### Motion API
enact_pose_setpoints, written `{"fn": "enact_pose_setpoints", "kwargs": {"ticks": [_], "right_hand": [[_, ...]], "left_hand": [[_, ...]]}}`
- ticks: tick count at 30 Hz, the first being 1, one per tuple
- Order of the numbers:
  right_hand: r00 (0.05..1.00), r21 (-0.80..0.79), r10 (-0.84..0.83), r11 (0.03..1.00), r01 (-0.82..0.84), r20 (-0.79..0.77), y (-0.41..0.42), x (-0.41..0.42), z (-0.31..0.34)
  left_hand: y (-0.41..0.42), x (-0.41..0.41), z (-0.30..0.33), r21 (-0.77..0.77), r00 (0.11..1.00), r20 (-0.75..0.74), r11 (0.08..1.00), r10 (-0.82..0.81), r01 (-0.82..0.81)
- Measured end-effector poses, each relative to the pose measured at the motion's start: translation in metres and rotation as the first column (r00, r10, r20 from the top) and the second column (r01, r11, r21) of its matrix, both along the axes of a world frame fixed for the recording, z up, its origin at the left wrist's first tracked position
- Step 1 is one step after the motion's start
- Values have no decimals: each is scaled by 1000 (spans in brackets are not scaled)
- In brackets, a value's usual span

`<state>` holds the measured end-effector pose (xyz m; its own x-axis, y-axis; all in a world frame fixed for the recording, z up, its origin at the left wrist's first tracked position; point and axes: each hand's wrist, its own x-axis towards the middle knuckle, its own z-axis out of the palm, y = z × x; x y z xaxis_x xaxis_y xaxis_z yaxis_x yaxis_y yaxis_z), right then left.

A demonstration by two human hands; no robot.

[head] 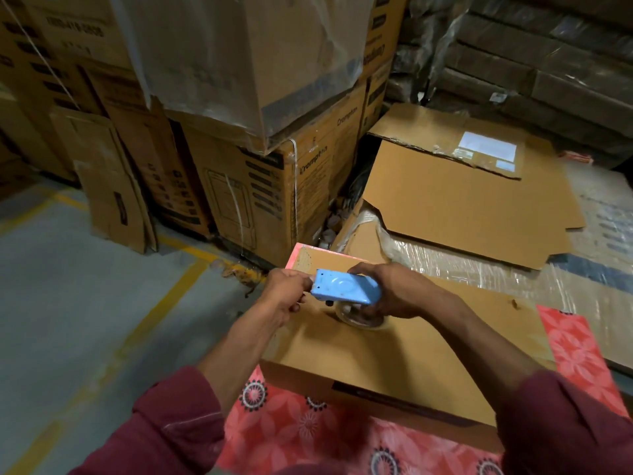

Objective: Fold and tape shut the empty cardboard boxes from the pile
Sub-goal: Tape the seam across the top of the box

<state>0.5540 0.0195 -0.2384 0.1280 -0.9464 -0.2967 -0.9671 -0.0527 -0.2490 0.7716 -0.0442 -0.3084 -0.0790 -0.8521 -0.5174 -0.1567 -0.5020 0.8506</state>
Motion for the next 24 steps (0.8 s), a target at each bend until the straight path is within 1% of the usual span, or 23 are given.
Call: {"fn": "enact_pose_setpoints", "kwargs": {"ticks": [2,4,8,13,15,19,24], "right_hand": [[1000,81,9,997,-10,13,-12,5,8],[1000,111,15,994,-14,-5,-20,9,16],[999,123,-3,992,7,-36,-28,12,33],[993,148,38,989,-21,-112,-24,10,41],[991,142,39,990,-20,-132,-20,7,40],[993,170,25,985,-5,-112,-13,4,30],[993,178,57,983,-37,-106,-13,9,25]], "left_hand": [[-9,5,1,21,997,75,1000,-11,9],[-18,6,5,57,995,100,998,-7,1],[-32,11,14,139,998,55,990,-29,21],[-40,23,9,204,995,21,975,-99,93],[-44,32,5,216,995,28,972,-98,90],[-41,48,-5,231,993,59,969,-106,89],[-43,64,-17,198,988,137,979,-69,42]]}}
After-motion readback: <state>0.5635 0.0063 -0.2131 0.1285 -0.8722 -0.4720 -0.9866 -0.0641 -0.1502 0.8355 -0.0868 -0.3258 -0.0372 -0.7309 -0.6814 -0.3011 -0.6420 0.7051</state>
